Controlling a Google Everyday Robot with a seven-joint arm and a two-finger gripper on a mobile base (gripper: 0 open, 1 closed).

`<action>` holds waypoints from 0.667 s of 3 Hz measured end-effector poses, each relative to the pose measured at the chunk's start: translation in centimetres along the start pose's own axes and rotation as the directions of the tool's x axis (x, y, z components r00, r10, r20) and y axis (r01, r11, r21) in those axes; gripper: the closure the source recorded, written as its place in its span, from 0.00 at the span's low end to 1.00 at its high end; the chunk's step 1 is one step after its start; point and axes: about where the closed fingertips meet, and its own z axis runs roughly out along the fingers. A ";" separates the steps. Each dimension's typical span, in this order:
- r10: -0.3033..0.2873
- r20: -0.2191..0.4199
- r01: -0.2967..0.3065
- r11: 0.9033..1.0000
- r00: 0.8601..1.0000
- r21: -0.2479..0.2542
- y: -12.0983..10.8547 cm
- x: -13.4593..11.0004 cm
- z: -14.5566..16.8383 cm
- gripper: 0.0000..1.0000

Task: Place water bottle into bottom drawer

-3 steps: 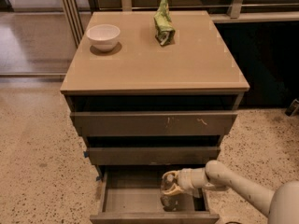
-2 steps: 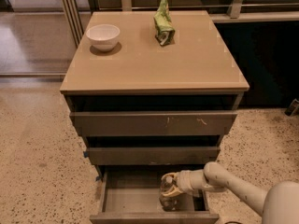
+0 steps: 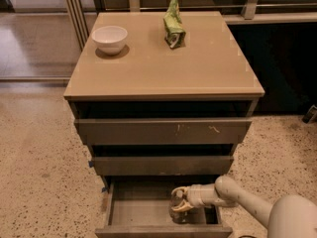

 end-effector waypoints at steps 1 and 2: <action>-0.001 -0.003 0.001 1.000 1.000 -0.003 -0.1 0.6 0.3 1.00; -0.017 -0.014 0.017 1.000 1.000 -0.014 0.0 0.6 0.8 1.00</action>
Offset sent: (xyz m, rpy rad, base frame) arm 0.0044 0.0024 -0.0111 -0.0421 -0.0202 0.0356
